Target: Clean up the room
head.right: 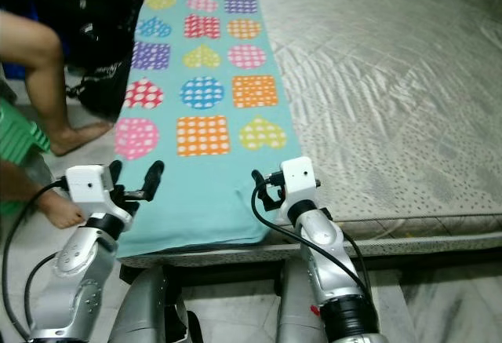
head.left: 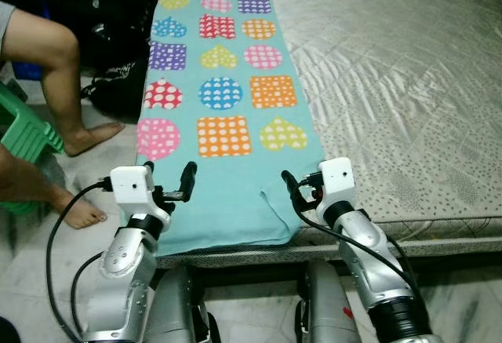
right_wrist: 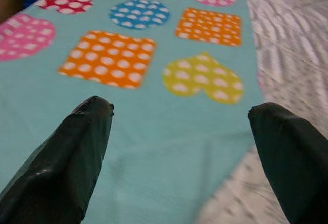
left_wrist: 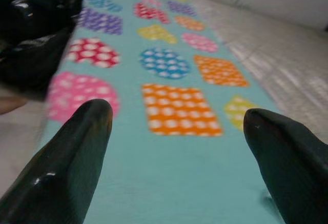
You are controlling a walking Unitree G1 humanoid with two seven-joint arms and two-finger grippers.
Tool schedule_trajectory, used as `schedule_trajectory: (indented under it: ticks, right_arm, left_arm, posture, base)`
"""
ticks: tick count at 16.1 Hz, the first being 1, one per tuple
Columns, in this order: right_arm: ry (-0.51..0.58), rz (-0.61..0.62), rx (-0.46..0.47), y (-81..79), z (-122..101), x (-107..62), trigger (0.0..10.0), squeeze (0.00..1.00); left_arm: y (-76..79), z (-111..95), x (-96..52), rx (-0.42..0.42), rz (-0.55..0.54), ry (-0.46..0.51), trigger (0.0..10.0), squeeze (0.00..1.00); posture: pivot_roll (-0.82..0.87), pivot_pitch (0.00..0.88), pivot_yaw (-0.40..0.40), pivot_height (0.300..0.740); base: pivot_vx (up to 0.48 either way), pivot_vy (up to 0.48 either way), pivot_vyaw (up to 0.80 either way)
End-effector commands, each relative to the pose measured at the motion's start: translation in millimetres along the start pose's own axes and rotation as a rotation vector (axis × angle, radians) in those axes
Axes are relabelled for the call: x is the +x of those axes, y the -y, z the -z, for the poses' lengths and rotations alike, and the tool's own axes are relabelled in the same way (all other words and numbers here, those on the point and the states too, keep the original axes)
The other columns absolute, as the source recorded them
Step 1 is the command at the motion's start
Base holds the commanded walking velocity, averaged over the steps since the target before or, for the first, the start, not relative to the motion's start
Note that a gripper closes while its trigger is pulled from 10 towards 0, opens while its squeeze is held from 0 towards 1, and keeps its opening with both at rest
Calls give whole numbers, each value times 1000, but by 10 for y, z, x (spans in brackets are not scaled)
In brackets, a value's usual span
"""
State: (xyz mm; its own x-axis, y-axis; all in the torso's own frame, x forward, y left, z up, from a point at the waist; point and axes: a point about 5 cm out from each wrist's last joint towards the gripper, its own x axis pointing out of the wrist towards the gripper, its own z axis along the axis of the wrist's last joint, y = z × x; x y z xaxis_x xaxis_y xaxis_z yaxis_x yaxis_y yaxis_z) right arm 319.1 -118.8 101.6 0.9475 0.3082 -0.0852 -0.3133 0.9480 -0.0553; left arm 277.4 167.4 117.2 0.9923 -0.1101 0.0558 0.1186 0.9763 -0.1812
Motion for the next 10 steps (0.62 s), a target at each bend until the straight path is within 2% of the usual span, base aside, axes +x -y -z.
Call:
schedule_trajectory:
  ticks: [1,10]
  right_arm:
    - [-13,-2,0,4,36,-8,10000,0]
    - [-5,-11,3,-11,41,7,10000,0]
  left_arm:
    - [-7,36,-14,4,-4,-20,10000,0]
    - [1,45,-9,10,-7,-25,10000,0]
  posture:
    - [-19,202,1,585]
    - [-16,203,0,585]
  base:
    - [0,0,0]
    - [0,0,0]
